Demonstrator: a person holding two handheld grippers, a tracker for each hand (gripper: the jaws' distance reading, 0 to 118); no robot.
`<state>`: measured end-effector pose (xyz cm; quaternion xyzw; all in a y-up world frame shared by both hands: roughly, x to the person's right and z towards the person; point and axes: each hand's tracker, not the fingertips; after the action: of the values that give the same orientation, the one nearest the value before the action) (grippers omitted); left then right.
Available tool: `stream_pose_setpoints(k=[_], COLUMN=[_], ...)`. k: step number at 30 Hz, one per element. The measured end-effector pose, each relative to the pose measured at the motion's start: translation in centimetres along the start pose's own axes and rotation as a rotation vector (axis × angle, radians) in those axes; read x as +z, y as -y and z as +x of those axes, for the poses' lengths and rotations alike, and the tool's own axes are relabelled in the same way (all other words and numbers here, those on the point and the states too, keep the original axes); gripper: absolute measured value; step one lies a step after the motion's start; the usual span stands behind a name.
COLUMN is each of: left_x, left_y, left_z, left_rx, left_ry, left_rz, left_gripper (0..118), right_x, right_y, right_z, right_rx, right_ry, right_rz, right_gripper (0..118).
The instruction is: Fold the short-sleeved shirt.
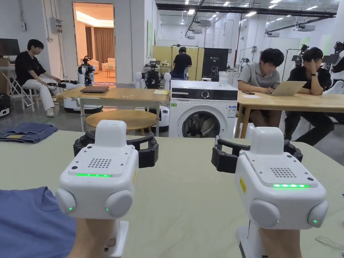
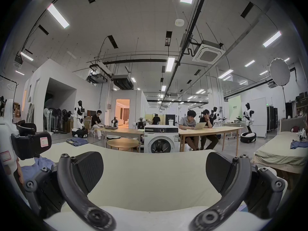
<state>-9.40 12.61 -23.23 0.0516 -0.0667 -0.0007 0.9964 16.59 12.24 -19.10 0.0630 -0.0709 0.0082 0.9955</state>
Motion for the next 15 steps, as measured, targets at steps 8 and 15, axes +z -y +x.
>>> stream_pose_setpoints(k=[8, 15], left_x=[0.06, -0.07], left_y=[0.37, 0.62], left_z=[0.18, 0.11], left_rx=[-0.022, -0.004], left_ry=[0.000, -0.006], left_rz=[-0.009, -0.018], left_gripper=[114, 114], right_x=[-0.06, -0.11], right_y=[0.21, 0.44], right_z=[0.11, 0.36], right_rx=[-0.002, -0.004], right_ry=[0.007, 0.024], right_rz=[-0.006, -0.008], right_gripper=[118, 118])
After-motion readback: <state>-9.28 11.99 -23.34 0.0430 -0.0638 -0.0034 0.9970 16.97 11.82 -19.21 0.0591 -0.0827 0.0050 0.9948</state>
